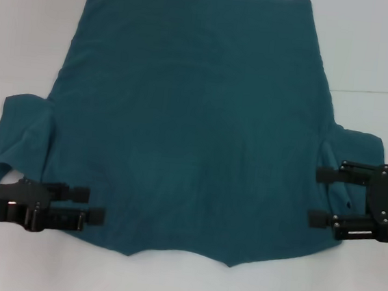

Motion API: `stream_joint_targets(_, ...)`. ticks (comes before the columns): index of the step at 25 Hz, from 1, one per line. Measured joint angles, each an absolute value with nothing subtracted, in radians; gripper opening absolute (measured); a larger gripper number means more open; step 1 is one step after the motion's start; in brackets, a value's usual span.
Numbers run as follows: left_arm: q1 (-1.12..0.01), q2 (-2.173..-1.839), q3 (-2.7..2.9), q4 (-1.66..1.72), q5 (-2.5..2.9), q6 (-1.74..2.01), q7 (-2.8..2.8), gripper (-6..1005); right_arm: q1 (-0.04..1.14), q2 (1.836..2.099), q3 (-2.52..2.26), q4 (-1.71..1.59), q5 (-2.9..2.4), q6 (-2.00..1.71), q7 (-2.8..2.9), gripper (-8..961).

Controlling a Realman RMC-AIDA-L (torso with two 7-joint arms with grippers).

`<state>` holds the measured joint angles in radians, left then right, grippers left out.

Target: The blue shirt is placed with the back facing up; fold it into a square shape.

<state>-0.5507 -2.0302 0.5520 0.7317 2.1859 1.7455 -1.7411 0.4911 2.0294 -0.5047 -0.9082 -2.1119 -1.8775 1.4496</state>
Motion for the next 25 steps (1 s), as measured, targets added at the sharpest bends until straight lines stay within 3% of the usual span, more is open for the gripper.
stream_joint_targets(12,-0.551,-2.037,0.565,0.821,2.193,1.649,-1.930,826,0.496,2.032,-0.501,-0.908,-2.106,-1.880,1.449,914)
stream_joint_targets(25,-0.609,-2.009,0.575,0.951,2.462,1.482,-2.473,825,0.505,2.032,-0.504,-0.934,-2.106,-1.872,1.446,915)
